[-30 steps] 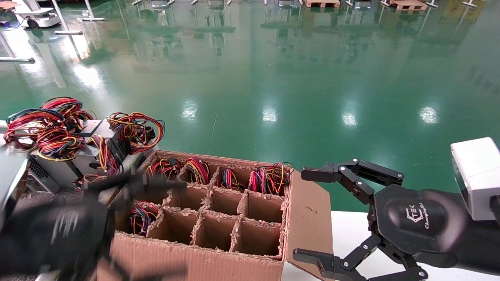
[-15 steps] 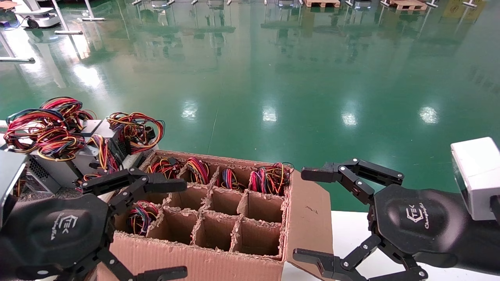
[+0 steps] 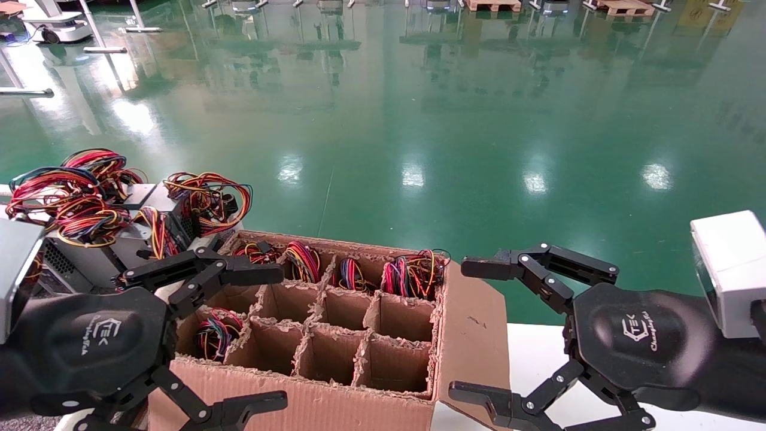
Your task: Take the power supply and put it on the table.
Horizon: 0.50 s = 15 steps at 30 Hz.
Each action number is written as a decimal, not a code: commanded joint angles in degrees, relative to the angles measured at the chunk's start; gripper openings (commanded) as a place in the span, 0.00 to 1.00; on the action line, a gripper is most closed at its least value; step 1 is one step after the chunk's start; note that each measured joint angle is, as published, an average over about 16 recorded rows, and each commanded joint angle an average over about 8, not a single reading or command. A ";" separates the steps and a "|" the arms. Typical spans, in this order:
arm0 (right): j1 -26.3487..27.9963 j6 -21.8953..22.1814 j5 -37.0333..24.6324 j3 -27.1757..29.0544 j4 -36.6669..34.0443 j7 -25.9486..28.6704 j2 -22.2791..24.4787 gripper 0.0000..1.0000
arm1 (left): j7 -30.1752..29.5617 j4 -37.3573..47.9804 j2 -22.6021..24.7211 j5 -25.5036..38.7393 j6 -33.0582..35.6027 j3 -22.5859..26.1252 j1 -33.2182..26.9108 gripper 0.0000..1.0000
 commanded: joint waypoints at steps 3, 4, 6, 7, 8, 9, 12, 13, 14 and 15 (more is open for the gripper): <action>0.00 0.00 0.00 0.00 0.00 0.00 0.00 1.00 | 0.03 0.11 0.04 0.08 -0.10 0.00 -0.09 0.57; 0.00 0.00 0.00 0.00 0.00 0.00 0.00 1.00 | 0.03 0.13 0.04 0.09 -0.12 0.00 -0.11 0.57; 0.00 0.00 0.00 0.00 0.00 0.00 0.00 1.00 | 0.04 0.17 0.05 0.11 -0.14 0.00 -0.13 0.57; 0.00 0.00 0.00 0.00 0.00 0.00 0.00 1.00 | 0.04 0.18 0.05 0.13 -0.16 0.00 -0.15 0.57; 0.00 0.00 0.00 0.00 0.00 0.00 0.00 1.00 | 0.04 0.20 0.06 0.13 -0.17 0.00 -0.16 0.58; 0.00 0.00 0.00 0.00 0.00 0.00 0.00 1.00 | 0.05 0.21 0.06 0.14 -0.18 0.00 -0.17 0.58; 0.00 0.00 0.00 0.00 0.00 0.00 0.00 1.00 | 0.06 0.25 0.07 0.17 -0.20 0.00 -0.19 0.58; 0.00 0.00 0.00 0.00 0.00 0.00 0.00 1.00 | 0.06 0.26 0.07 0.17 -0.20 0.00 -0.20 0.58; 0.00 0.00 0.00 0.00 0.00 0.00 0.00 1.00 | 0.06 0.26 0.08 0.18 -0.21 0.00 -0.20 0.58; 0.00 0.00 0.00 0.00 0.00 0.00 0.00 1.00 | 0.06 0.27 0.08 0.18 -0.21 0.00 -0.21 0.58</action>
